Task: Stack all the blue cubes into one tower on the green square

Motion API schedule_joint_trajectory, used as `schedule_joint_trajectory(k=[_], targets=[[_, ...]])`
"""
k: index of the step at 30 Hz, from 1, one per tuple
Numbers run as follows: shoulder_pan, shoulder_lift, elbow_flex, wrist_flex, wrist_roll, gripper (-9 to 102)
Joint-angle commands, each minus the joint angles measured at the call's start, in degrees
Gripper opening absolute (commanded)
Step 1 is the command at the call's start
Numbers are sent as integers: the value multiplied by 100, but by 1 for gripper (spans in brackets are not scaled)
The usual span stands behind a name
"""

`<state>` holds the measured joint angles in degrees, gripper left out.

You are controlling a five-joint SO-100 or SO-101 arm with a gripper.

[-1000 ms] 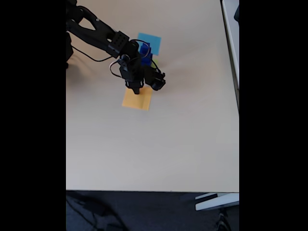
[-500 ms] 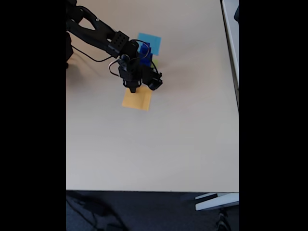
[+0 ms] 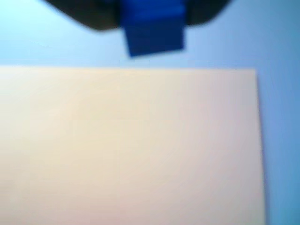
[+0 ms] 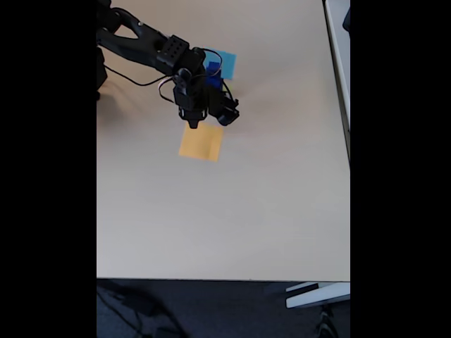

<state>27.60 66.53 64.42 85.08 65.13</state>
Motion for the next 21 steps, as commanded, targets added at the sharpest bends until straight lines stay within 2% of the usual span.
schedule_joint_trajectory(k=[1,9,21], targets=[[-26,457,-765,448,149,3],[-378,360,-2039,1459,984,4],[-1195,325,-2795,1564,2004,4]])
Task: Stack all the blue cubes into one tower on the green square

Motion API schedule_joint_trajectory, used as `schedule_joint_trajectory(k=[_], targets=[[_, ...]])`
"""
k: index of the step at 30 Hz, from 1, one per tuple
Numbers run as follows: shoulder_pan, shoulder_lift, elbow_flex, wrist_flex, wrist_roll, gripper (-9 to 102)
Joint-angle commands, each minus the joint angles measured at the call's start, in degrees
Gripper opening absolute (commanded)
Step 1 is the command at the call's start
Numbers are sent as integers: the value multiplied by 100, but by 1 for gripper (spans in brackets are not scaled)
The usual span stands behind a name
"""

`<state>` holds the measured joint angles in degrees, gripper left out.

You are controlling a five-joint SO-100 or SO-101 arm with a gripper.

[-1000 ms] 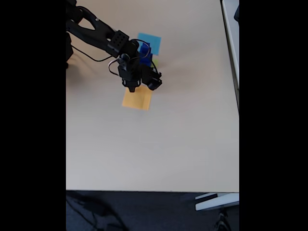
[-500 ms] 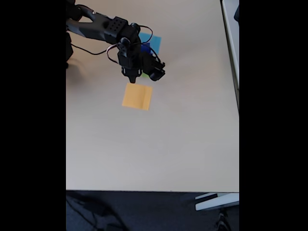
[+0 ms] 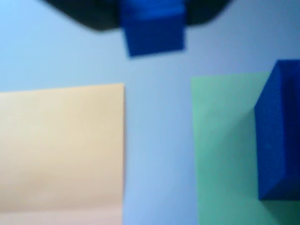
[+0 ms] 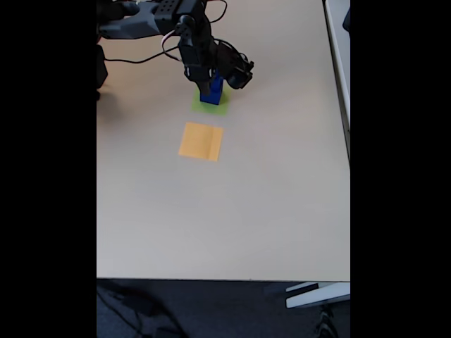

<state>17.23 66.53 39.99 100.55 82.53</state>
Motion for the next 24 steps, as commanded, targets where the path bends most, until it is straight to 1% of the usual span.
schedule_joint_trajectory(k=[1,6,11,19,24], targets=[[-220,369,-352,18,378,4],[-448,545,-299,18,773,4],[-624,896,141,18,1107,4],[-747,1072,290,26,1230,4],[-914,1002,246,18,1477,4]])
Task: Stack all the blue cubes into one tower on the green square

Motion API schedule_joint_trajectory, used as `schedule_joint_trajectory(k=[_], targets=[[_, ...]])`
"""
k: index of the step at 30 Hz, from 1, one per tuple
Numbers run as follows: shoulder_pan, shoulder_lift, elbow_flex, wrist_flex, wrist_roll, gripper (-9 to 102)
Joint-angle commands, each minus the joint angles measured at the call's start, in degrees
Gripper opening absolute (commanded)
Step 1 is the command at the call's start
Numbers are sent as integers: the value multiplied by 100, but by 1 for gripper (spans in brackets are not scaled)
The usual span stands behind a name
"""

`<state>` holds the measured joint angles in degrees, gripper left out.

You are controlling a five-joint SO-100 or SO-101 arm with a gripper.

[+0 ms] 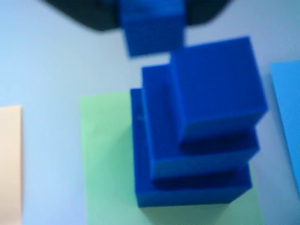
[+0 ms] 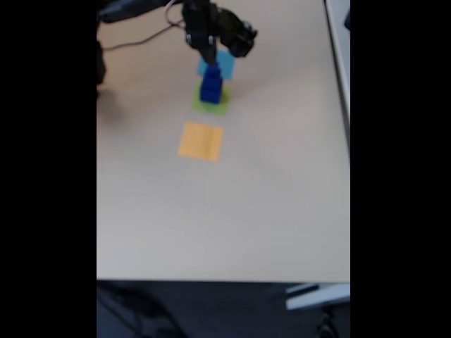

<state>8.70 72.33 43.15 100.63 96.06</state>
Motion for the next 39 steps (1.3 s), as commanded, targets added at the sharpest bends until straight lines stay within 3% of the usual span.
schedule_joint_trajectory(k=[1,39], targets=[[-105,404,-70,9,193,4],[-281,141,466,-457,281,3]])
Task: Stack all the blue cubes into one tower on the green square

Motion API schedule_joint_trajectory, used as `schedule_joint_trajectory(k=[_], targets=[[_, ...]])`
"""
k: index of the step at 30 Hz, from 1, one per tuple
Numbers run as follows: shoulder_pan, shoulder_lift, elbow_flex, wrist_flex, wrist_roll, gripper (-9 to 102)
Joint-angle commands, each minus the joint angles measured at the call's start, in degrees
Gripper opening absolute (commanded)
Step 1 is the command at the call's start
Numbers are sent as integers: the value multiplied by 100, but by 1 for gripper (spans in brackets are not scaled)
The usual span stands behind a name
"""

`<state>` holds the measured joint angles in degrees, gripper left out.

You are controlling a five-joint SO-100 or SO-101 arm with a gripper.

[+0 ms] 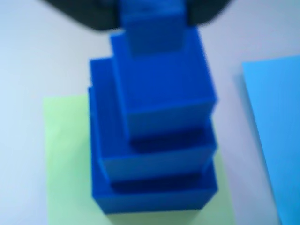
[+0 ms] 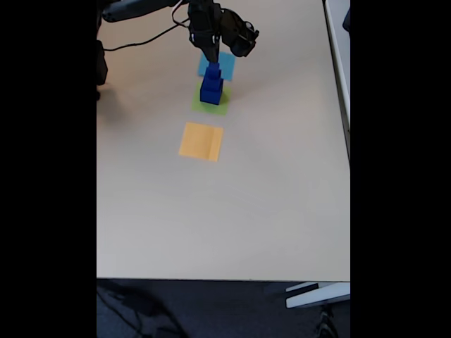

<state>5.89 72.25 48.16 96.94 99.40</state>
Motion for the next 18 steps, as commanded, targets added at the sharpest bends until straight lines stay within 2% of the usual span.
schedule_joint_trajectory(k=[1,18], targets=[[0,141,-35,-105,-70,3],[-62,-97,-97,-193,-149,3]])
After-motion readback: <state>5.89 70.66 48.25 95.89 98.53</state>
